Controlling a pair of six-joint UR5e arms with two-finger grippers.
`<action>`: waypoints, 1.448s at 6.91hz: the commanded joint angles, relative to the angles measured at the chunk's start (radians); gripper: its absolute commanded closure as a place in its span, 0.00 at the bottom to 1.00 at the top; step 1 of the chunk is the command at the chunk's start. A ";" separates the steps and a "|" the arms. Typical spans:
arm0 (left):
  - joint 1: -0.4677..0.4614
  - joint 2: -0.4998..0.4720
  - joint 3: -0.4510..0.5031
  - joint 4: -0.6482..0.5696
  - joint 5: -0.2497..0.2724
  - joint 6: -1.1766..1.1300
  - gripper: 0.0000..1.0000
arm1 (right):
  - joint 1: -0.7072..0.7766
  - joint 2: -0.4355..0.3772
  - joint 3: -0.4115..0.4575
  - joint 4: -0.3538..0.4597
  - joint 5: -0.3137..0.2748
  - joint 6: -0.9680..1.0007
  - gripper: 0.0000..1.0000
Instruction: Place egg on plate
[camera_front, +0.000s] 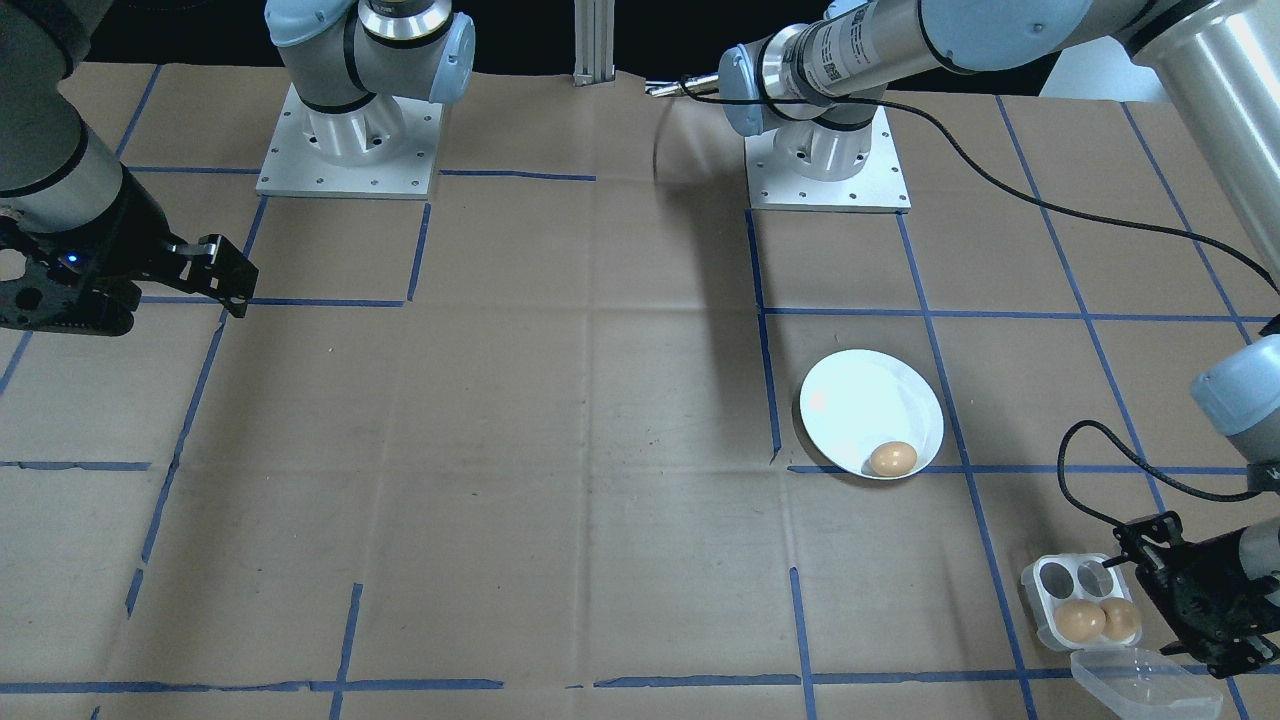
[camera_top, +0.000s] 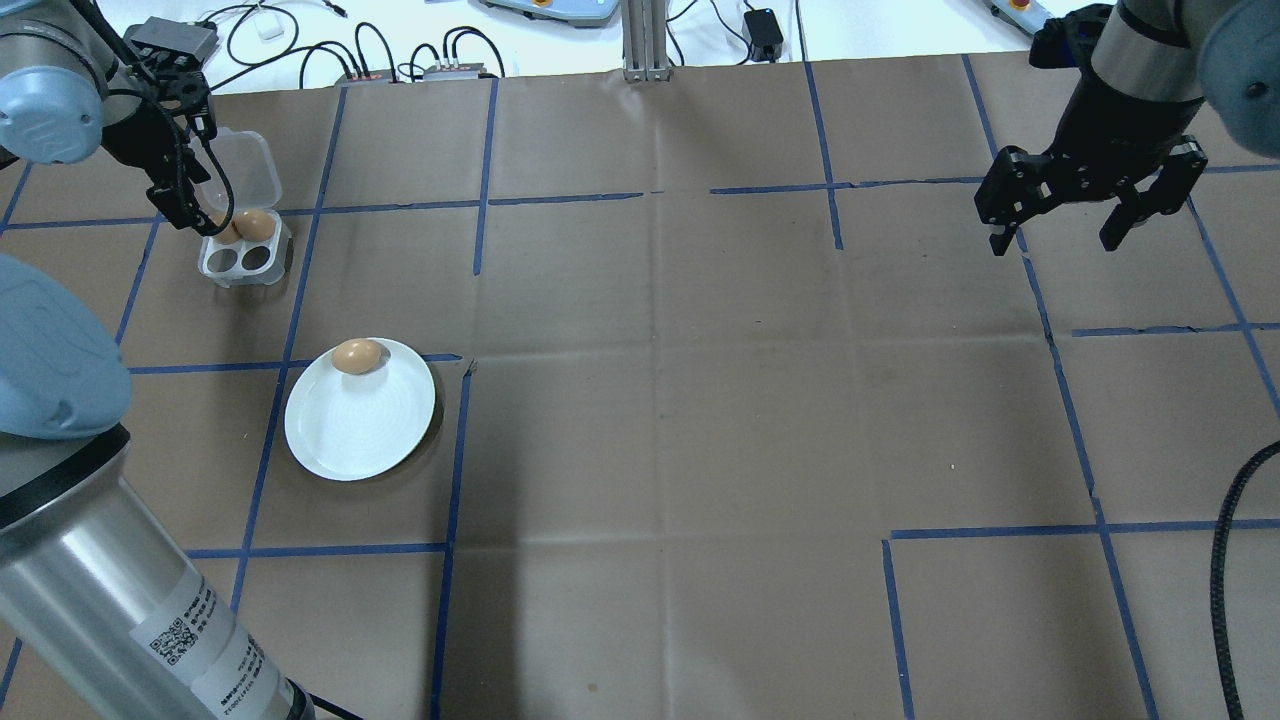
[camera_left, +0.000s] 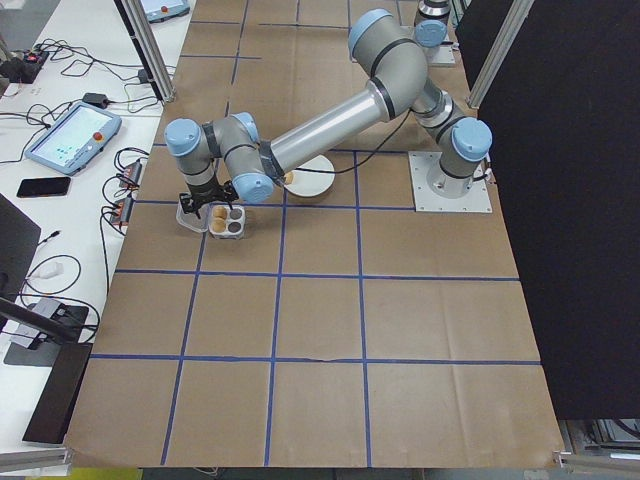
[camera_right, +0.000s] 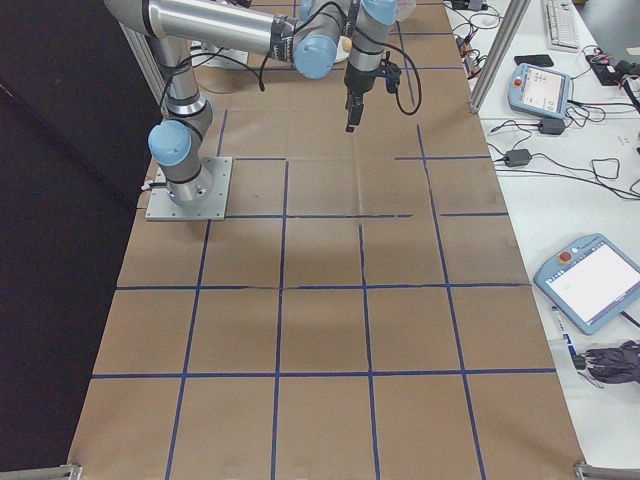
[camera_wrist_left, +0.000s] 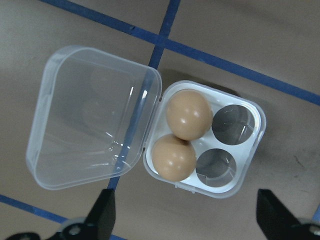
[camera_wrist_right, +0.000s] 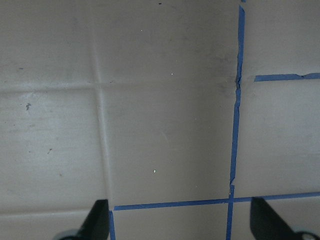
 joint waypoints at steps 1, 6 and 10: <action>-0.001 -0.020 -0.002 0.005 0.001 0.008 0.00 | 0.000 0.000 0.000 -0.001 0.002 0.000 0.00; 0.004 -0.055 0.001 0.042 0.001 0.031 0.01 | 0.000 0.000 0.000 0.000 0.000 0.000 0.00; 0.005 -0.057 -0.009 0.065 0.001 0.028 0.16 | 0.000 0.000 0.000 0.000 0.000 0.000 0.00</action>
